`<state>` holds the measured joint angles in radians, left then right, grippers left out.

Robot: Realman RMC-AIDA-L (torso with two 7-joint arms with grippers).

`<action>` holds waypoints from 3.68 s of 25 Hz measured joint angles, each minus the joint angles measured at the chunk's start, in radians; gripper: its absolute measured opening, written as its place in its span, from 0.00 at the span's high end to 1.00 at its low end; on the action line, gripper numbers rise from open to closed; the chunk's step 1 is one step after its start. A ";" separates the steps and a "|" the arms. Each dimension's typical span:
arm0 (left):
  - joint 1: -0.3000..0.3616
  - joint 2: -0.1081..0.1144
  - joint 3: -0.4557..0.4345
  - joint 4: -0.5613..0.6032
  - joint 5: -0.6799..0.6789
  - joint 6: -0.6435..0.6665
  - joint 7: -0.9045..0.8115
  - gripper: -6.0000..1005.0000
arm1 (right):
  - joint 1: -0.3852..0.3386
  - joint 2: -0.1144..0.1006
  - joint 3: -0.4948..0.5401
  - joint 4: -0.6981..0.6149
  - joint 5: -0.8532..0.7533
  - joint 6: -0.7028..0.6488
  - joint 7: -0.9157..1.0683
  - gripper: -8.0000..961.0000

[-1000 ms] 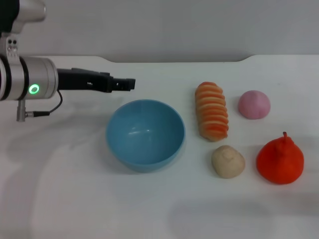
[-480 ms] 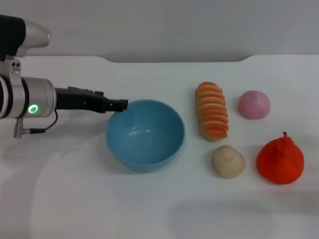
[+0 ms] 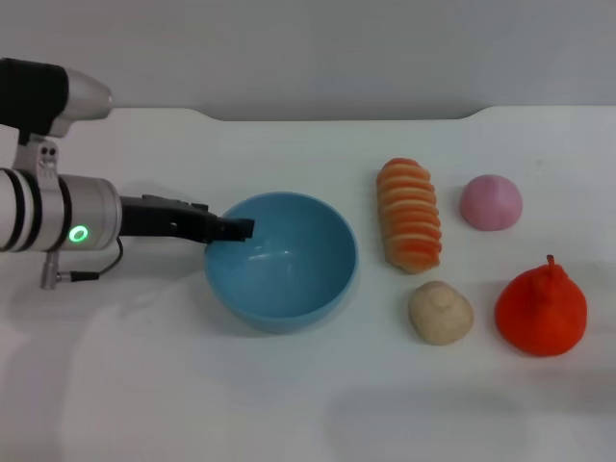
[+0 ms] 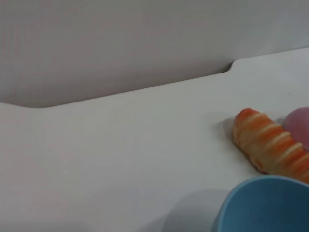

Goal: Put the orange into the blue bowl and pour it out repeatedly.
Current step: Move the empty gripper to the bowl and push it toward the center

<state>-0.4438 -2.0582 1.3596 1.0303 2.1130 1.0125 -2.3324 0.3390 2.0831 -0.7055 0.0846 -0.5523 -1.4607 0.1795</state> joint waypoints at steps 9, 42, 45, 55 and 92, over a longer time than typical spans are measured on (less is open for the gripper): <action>-0.006 -0.005 0.068 -0.045 -0.004 -0.062 -0.006 0.22 | 0.002 0.000 0.000 0.000 0.003 0.007 0.000 0.18; -0.024 -0.003 0.091 -0.137 -0.060 -0.099 -0.016 0.48 | -0.007 -0.002 0.001 0.000 0.005 0.020 0.000 0.18; -0.028 -0.004 0.093 -0.147 -0.060 -0.093 -0.016 0.50 | -0.008 -0.001 0.001 0.000 0.005 0.020 0.000 0.18; -0.025 -0.001 0.092 -0.151 -0.093 -0.069 -0.016 0.58 | -0.008 0.000 0.001 0.007 0.005 0.023 0.000 0.18; -0.327 0.002 -0.017 0.017 0.426 0.159 -0.260 1.00 | -0.009 -0.012 -0.010 0.010 -0.005 0.029 0.105 0.18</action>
<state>-0.7703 -2.0559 1.3424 1.0472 2.5394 1.1711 -2.5919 0.3297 2.0710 -0.7155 0.0945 -0.5577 -1.4314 0.2841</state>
